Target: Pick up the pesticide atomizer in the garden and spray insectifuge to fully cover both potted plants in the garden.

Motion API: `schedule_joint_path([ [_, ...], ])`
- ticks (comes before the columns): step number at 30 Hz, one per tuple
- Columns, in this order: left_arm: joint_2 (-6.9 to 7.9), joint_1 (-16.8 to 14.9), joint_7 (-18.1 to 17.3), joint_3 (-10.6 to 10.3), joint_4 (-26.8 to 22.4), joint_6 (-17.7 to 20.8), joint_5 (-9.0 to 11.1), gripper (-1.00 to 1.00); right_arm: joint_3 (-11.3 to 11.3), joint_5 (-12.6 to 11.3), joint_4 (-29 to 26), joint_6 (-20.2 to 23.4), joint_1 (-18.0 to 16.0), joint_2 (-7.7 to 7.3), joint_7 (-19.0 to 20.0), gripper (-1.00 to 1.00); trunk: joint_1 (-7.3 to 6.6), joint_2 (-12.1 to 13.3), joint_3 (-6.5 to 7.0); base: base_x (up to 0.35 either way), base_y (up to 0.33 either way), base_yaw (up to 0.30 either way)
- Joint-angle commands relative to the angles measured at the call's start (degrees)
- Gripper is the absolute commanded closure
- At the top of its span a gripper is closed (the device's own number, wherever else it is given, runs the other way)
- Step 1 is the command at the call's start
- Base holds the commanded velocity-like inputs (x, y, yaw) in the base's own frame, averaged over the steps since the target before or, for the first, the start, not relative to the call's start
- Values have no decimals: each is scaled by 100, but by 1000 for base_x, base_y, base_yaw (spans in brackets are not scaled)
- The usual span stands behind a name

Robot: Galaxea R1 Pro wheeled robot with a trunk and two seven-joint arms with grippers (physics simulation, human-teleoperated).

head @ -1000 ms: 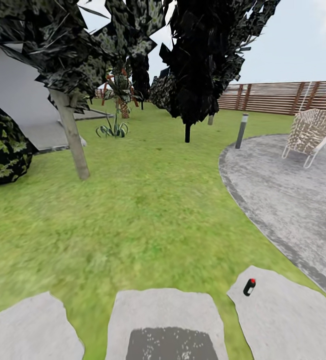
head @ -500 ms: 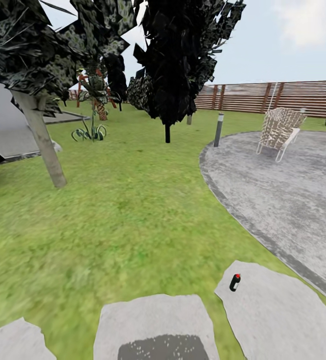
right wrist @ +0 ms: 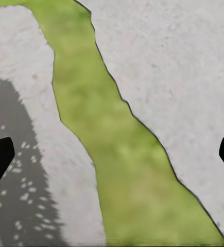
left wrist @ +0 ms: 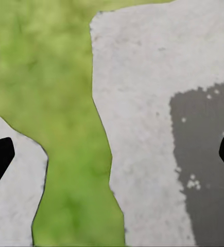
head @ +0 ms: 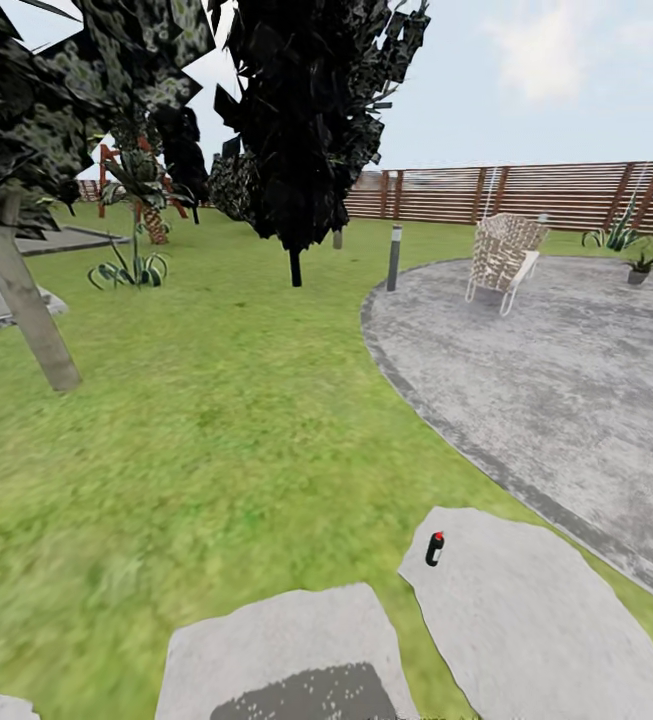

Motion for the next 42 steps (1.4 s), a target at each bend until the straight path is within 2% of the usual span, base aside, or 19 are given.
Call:
schedule_joint_path([
  [1,0,0,12,4,3,-22,-5,-100,-10,20,4,-18,-3,1,-2,-100,-1,-2,-5,0,0,-268],
  [42,0,-2,12,4,12,-19,-7,-100,-12,26,1,-18,-5,-7,24,-100,-1,-2,-5,0,0,-268],
])
